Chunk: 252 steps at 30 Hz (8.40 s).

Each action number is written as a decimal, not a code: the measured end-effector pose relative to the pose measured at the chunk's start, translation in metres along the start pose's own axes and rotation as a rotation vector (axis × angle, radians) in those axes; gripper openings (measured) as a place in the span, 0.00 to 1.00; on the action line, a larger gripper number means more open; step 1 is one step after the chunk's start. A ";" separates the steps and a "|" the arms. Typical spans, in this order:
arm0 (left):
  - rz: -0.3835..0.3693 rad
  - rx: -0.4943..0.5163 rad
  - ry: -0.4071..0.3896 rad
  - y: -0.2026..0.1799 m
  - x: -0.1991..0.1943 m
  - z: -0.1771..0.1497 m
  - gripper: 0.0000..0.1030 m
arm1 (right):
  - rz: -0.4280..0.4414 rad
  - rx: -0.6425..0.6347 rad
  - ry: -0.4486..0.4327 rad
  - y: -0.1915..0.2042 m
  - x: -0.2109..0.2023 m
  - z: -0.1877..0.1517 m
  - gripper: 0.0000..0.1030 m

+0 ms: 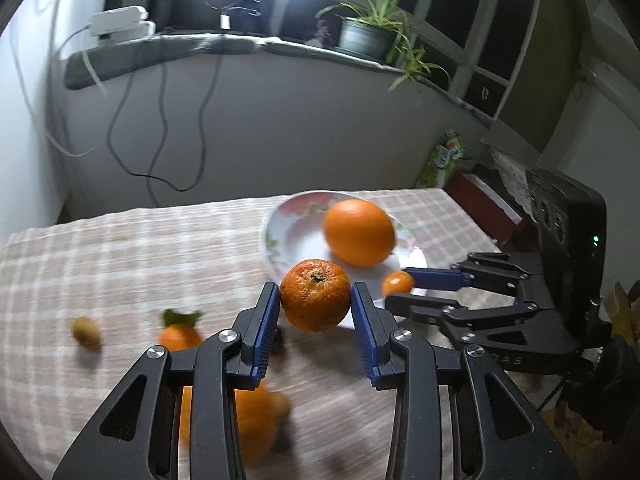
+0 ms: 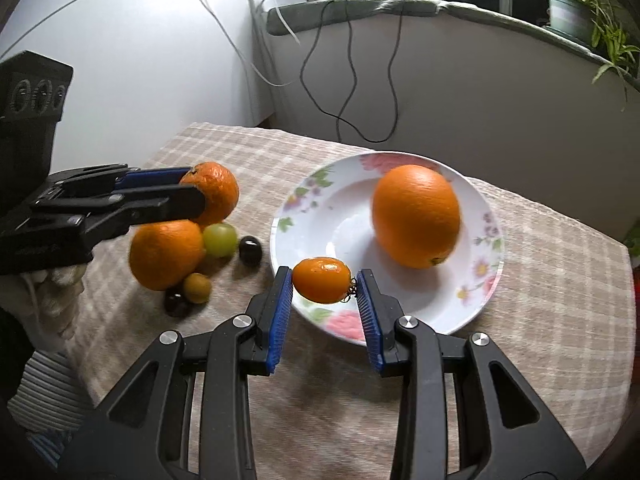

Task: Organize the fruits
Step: 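Carry the tangerine and kumquat to the plate and release both tools, then withdraw both tools from the plate toward the remaining fruit, then grasp the second large orange with the right tool and lift it, then carry the orange over the plate, lower it and open the right tool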

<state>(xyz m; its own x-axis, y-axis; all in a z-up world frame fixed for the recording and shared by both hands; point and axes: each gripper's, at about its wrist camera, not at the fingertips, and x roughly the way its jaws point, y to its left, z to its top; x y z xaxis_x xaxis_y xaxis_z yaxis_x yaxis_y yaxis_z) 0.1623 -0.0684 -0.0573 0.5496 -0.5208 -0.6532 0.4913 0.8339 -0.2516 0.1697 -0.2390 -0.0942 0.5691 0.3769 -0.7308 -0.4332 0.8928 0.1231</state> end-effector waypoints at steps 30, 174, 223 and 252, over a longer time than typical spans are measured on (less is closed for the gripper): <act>-0.020 0.073 0.069 -0.072 0.075 0.001 0.34 | -0.051 0.007 0.027 -0.082 0.005 0.009 0.34; -0.002 -0.338 0.047 0.078 -0.023 -0.072 0.67 | 0.346 0.048 0.210 0.105 0.055 0.037 0.58; -0.071 -0.167 0.043 0.020 0.074 0.043 0.67 | 0.223 0.185 0.084 -0.036 0.032 0.078 0.58; -0.009 -0.107 0.040 0.013 0.064 0.042 0.66 | 0.139 0.170 0.030 -0.036 0.019 0.086 0.58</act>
<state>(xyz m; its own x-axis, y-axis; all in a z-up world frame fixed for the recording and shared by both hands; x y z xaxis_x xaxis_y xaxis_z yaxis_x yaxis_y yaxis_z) 0.2321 -0.0986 -0.0719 0.5167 -0.5225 -0.6782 0.4202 0.8450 -0.3308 0.2559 -0.2429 -0.0547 0.4901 0.4941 -0.7181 -0.3806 0.8624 0.3337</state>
